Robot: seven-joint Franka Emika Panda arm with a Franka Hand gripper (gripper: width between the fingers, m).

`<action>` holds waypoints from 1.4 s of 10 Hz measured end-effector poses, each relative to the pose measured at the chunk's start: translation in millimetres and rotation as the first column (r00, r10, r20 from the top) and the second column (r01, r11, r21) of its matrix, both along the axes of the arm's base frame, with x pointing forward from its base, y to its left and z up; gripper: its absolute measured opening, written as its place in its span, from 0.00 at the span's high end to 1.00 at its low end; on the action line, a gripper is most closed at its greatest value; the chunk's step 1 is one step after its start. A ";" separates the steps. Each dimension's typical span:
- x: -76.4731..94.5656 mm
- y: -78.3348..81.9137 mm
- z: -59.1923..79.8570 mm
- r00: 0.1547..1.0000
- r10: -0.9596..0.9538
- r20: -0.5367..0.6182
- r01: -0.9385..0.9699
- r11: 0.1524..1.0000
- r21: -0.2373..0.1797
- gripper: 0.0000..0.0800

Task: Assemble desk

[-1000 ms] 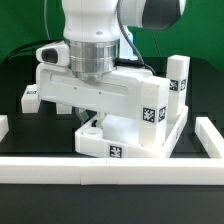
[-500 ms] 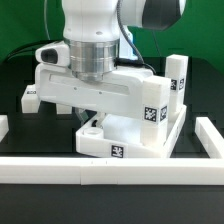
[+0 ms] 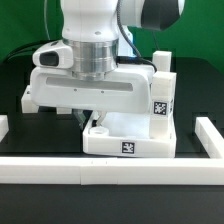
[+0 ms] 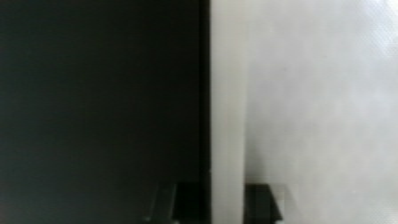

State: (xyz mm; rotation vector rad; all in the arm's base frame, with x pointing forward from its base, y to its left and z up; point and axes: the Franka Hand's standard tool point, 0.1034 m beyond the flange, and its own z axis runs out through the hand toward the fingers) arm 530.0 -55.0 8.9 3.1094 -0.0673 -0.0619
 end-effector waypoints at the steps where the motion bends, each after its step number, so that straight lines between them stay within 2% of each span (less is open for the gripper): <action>1: -0.1 0.1 -0.1 0.998 0.065 -0.004 -0.065 0.998 -0.003 0.92; 5: 16.0 27.6 -0.5 0.971 0.240 0.001 -0.240 0.971 -0.006 0.92; 9: 19.2 24.8 -0.2 0.865 0.502 -0.013 -0.502 0.865 -0.007 0.92; 11: 19.2 23.5 -0.2 0.820 0.572 -0.020 -0.572 0.820 -0.007 0.92; 14: 33.6 35.2 0.3 0.658 0.751 -0.052 -0.752 0.659 0.017 0.92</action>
Offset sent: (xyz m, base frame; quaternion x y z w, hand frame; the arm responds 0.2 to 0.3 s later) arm 0.0224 0.0351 -0.0103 -0.0035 0.0140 -0.1902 0.9816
